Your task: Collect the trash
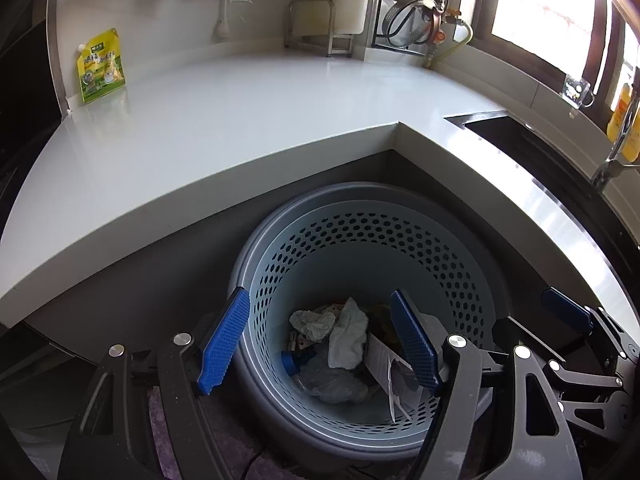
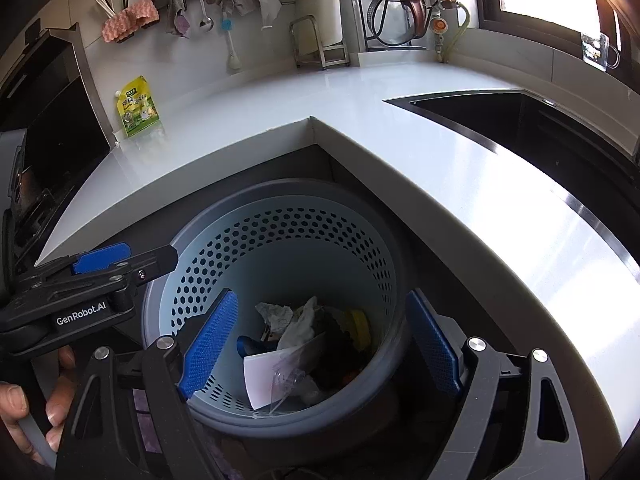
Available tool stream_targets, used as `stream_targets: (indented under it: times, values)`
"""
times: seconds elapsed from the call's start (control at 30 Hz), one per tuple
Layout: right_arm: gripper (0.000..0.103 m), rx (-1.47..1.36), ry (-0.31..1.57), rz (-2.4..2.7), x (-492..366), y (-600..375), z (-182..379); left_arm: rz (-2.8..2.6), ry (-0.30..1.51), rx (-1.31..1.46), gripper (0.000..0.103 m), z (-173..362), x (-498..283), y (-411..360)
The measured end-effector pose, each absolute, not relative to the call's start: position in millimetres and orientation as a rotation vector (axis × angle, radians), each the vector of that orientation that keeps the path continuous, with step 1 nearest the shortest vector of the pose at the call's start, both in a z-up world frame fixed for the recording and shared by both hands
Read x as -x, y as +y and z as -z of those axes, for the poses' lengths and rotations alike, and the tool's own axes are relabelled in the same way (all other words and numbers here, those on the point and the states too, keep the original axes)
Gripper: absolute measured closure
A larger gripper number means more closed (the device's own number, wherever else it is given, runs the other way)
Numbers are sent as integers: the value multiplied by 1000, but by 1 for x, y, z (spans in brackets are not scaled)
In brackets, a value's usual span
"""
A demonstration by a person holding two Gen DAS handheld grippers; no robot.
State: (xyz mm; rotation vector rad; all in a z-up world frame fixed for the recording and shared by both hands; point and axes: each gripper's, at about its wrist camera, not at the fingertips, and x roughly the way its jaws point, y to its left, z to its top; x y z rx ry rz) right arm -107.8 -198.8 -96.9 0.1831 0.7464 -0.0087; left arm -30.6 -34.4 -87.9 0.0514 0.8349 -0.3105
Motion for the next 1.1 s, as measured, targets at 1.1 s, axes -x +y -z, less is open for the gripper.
stream_targets:
  times: [1.1]
  values:
    - [21, -189, 755, 28, 110, -202, 99, 258, 806, -87, 8, 85, 33, -35]
